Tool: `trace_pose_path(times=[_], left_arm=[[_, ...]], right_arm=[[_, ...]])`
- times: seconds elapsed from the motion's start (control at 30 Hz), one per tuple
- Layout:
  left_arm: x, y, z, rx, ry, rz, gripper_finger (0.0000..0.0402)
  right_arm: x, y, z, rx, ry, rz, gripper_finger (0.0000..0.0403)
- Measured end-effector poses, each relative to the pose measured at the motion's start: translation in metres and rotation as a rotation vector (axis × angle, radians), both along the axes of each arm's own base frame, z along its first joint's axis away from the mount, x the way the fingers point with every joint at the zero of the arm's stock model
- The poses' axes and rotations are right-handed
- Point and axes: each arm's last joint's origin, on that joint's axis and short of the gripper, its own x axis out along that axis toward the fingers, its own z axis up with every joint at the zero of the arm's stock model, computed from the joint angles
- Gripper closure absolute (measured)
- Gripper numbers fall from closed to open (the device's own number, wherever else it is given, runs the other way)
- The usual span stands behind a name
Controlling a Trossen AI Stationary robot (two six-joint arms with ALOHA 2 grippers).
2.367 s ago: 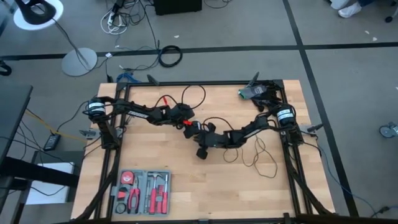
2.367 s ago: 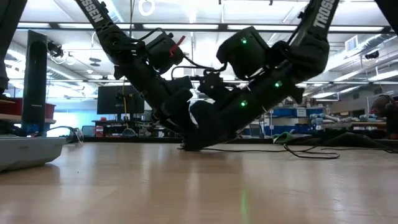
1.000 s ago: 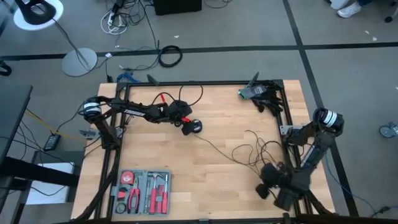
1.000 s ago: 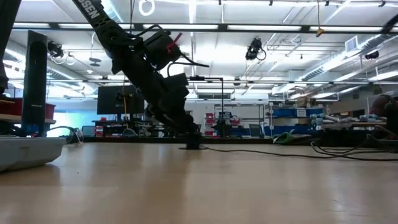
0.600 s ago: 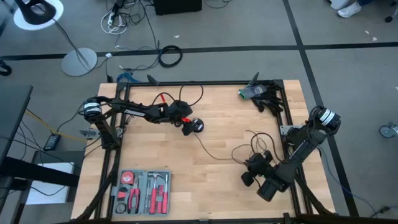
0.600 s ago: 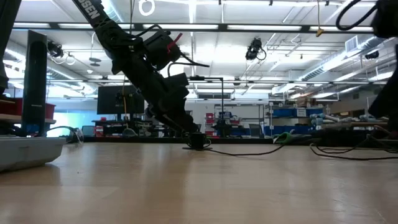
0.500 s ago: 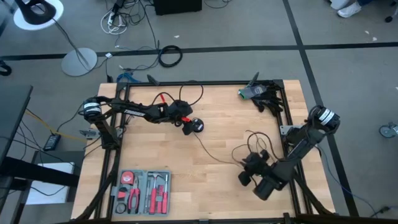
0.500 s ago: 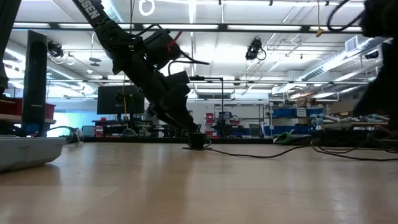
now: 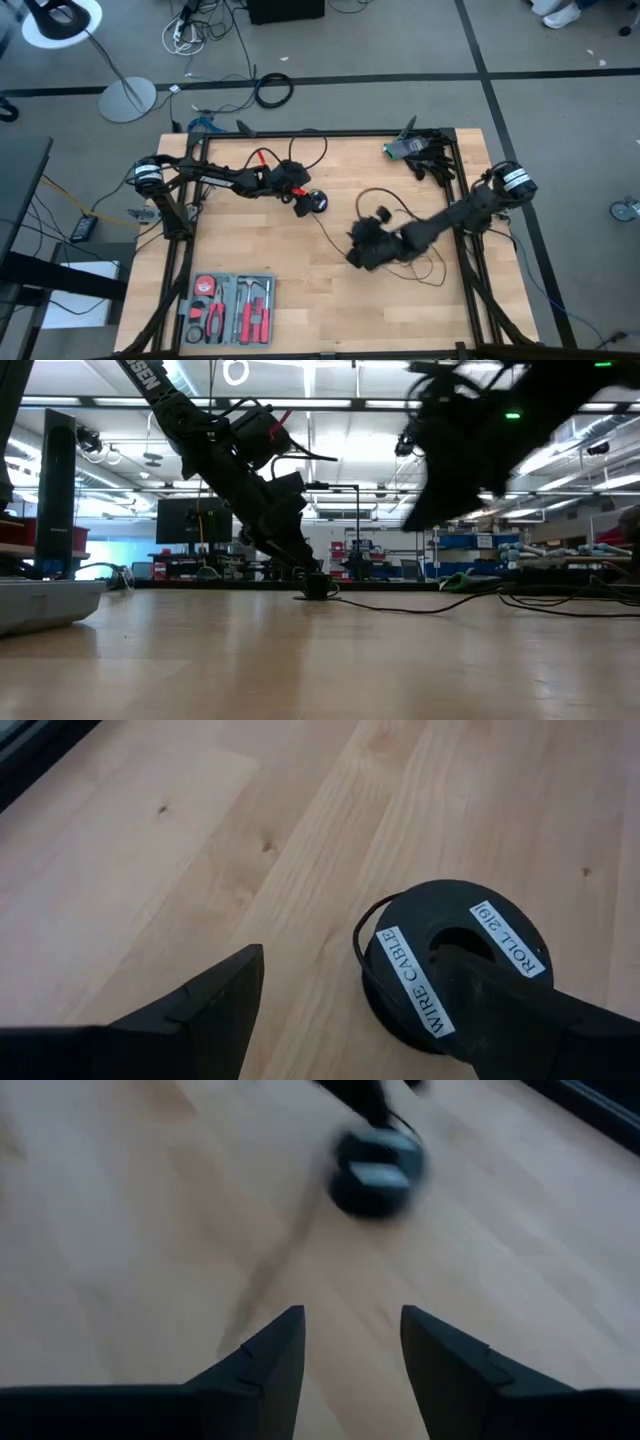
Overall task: Coil cords
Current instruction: Uncoil the black wire from the spool
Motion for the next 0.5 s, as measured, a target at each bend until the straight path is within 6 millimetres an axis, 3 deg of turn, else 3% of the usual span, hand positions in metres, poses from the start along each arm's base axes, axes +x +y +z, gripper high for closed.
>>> trace_pose_path(times=[0.13,0.4,0.5], left_arm=[[-0.001,-0.002,-0.007,-0.005,0.002,-0.015,0.0102],[-0.002,-0.005,-0.01,-0.029,-0.047,-0.026,0.0102],[0.0,-0.005,-0.009,-0.021,-0.07,-0.03,0.0102]], right_arm=[[0.024,-0.024,0.009,0.022,-0.052,0.112,0.0237],[0.038,-0.057,0.014,0.046,-0.09,0.115,0.0238],[0.048,-0.067,0.005,0.097,-0.113,0.128,0.0238]])
